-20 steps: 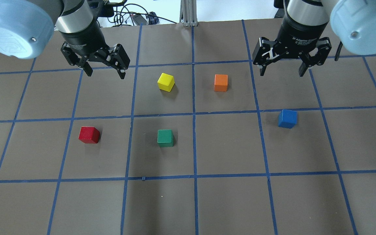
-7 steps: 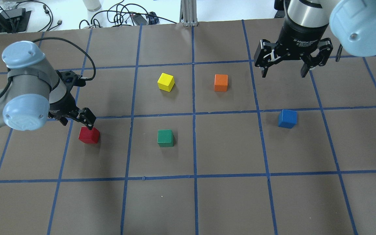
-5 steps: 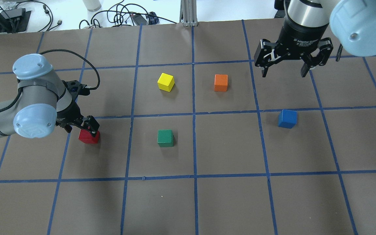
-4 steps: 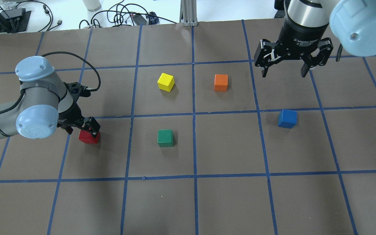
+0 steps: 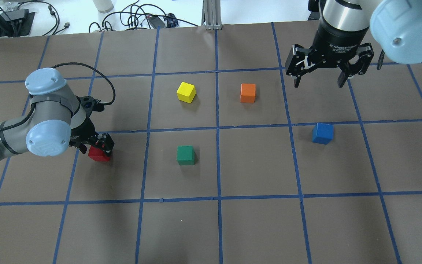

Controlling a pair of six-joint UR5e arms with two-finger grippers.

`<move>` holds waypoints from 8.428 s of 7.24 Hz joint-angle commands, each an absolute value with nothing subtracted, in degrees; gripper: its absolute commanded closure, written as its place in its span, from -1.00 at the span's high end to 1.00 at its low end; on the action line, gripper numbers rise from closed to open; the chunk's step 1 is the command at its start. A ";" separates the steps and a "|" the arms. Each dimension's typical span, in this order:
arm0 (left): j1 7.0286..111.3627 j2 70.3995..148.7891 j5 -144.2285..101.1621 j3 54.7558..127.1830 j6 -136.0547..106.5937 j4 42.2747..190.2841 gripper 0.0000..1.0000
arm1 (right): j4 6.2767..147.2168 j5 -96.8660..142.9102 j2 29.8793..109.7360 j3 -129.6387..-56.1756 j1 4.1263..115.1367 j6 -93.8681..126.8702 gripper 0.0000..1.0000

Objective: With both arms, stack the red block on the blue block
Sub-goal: 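Close the left gripper on the red cube, then carry the red cube with the left gripper to the table centre and set it down, then open the left gripper and lift it back while the right arm starts moving, then lower the right gripper onto the red cube and close it, then lift the red cube with the right gripper and carry it over the blue cube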

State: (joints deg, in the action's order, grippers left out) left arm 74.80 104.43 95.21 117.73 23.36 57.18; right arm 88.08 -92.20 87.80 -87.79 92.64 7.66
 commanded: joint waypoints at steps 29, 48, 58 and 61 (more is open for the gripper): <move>104.69 106.71 86.40 84.72 -18.11 84.89 1.00 | 86.84 -92.29 88.24 -87.98 90.26 6.33 1.00; 87.71 96.94 89.98 86.30 5.02 95.63 1.00 | 130.67 -88.06 72.00 -108.02 110.99 29.97 1.00; 87.80 95.45 90.00 90.53 4.57 91.23 1.00 | 132.36 -91.05 66.88 -107.94 111.36 29.88 -0.59; 87.80 95.36 89.91 90.44 5.10 91.23 1.00 | 122.67 -92.36 73.61 -104.43 108.04 27.53 -0.71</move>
State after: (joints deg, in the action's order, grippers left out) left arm 87.80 95.38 89.98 90.46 4.88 91.23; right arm 128.41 -91.49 69.91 -106.23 109.83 28.90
